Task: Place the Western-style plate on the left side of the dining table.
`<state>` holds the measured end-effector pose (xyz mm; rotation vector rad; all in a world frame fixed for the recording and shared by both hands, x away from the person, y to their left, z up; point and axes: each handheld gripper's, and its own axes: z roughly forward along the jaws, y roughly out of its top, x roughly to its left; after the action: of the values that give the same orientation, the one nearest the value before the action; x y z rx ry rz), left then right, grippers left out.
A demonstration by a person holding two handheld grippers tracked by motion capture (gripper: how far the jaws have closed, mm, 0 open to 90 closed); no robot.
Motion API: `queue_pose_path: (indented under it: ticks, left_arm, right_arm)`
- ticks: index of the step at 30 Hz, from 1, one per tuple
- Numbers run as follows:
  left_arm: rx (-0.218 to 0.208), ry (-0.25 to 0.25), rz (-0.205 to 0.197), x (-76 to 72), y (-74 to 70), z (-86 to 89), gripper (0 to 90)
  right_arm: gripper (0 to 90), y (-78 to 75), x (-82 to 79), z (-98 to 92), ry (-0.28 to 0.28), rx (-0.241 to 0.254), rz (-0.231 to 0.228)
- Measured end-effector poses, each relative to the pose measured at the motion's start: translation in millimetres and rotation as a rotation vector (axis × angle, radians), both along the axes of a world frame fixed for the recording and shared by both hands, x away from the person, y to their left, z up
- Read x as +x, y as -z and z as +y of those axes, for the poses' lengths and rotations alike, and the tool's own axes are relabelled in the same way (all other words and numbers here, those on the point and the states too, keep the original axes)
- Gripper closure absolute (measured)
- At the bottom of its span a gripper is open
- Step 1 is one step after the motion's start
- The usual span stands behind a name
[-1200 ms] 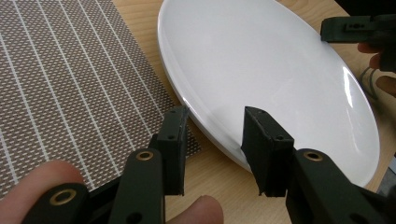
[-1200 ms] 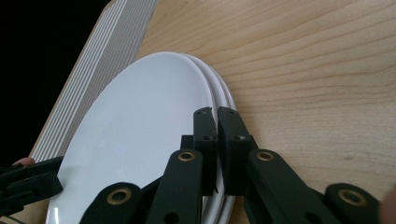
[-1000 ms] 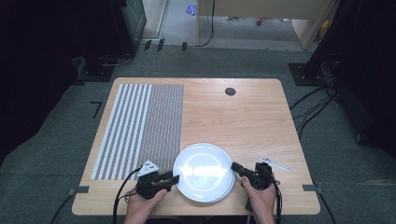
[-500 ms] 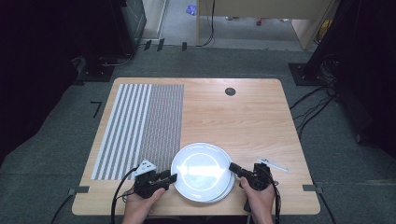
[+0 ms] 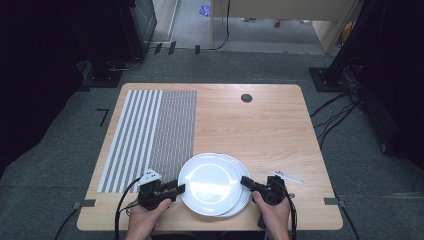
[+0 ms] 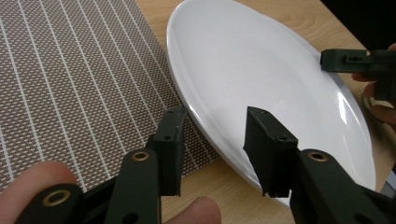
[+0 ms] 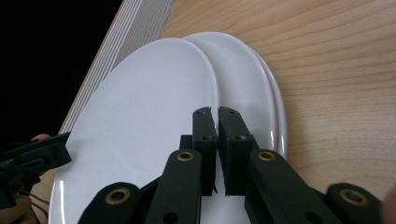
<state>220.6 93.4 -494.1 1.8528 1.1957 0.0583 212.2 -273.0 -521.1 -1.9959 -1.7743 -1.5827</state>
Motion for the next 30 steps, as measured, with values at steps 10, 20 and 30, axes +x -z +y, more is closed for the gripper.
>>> queue_pose_path:
  ticks: [10, 20, 30]
  left_arm:
    - [0.015, -0.024, 0.01, 1.3, -0.2, 3.7, 58.2]
    - [0.007, -0.003, 0.019, -1.0, 1.3, -4.9, 61.2]
    - [0.019, -0.025, 0.023, 4.6, -2.0, -6.5, 66.5]
  right_arm:
    - [81.6, 6.3, 1.3, 5.8, 0.0, -0.001, 0.002]
    - [85.2, 12.0, -0.3, 4.8, 0.06, 0.106, 0.034]
    - [87.9, 9.9, -1.8, 5.6, 0.114, 0.193, 0.036]
